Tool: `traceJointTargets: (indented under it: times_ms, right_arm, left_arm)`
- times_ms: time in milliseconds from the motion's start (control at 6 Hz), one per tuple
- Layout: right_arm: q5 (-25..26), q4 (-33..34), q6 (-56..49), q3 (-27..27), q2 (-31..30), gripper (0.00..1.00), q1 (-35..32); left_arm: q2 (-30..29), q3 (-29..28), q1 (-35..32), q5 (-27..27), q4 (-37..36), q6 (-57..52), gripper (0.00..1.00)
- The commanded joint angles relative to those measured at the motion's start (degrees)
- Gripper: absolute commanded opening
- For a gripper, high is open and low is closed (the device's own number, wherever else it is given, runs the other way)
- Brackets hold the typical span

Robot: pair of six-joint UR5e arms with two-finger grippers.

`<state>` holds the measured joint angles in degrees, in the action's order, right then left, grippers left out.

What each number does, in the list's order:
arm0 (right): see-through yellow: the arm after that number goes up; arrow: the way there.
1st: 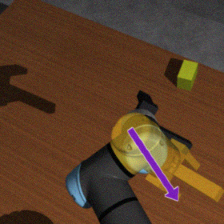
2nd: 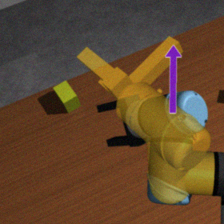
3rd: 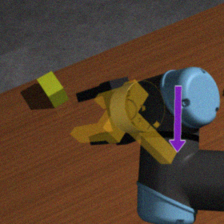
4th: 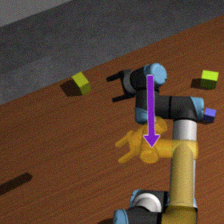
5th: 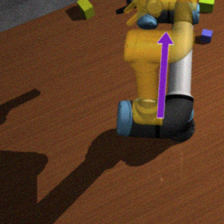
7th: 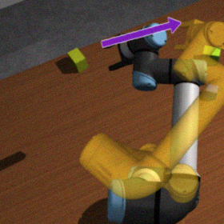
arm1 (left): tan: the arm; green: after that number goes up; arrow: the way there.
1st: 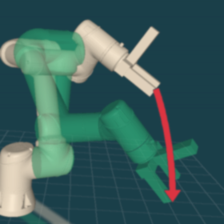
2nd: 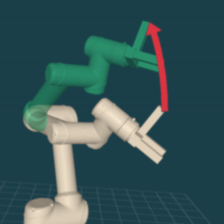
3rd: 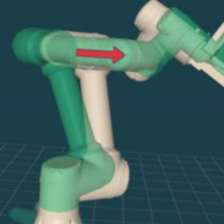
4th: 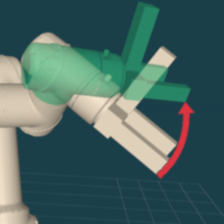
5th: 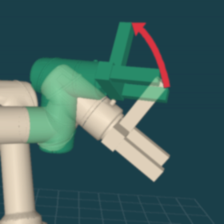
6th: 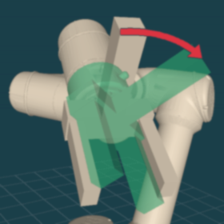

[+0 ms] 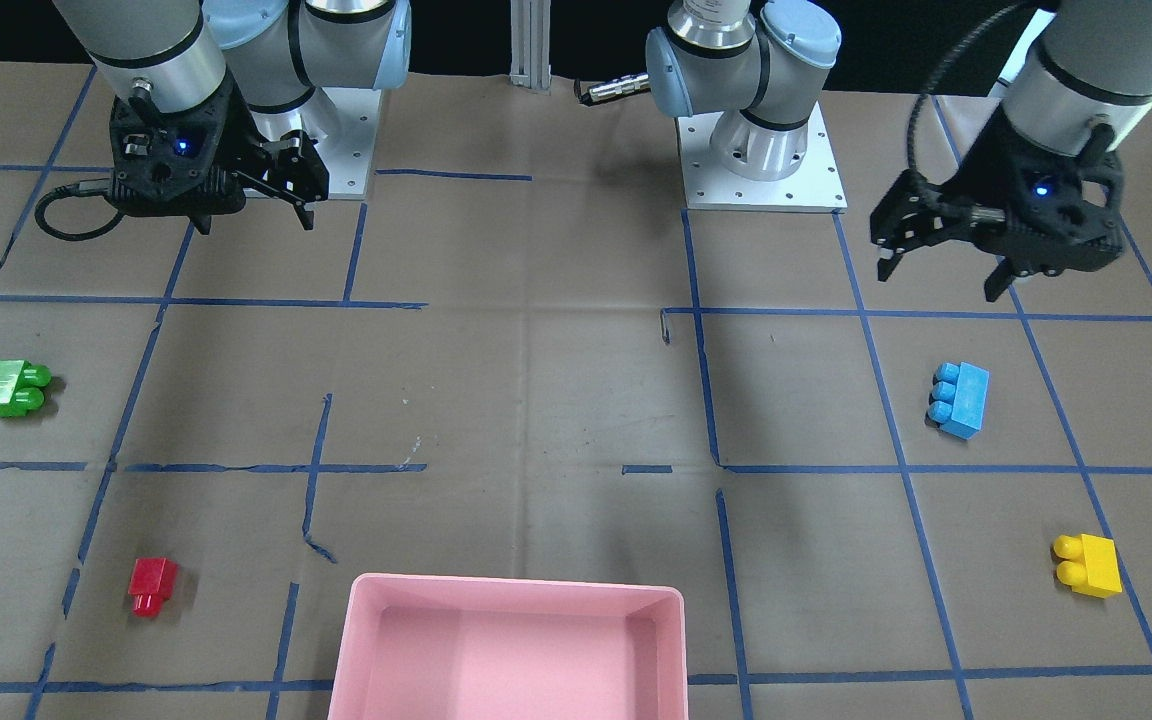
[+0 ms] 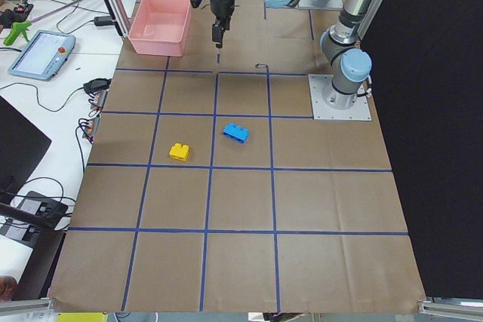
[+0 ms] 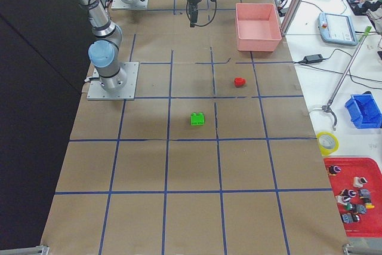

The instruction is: Put all blocks into box

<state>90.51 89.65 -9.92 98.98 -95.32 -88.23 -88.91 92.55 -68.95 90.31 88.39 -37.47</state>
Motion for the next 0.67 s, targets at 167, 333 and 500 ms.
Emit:
traceJointTargets:
  times_ms: [167, 333, 500]
  right_arm:
    - [0.1, 0.7, -18.9, 1.8, 0.0, 1.00, 17.7]
    - [-0.2, 4.1, -25.2, 4.0, 0.0, 1.00, 23.6]
    - [0.2, 5.0, -27.2, 5.9, -0.1, 1.00, 27.6]
  left_arm:
    - [0.3, 4.7, 17.7, 0.0, -0.6, -22.7, 0.99]
    - [0.4, 6.0, 18.8, -0.1, -0.8, -23.5, 0.99]
    - [0.3, 8.5, 18.8, -0.3, -5.1, -23.6, 0.99]
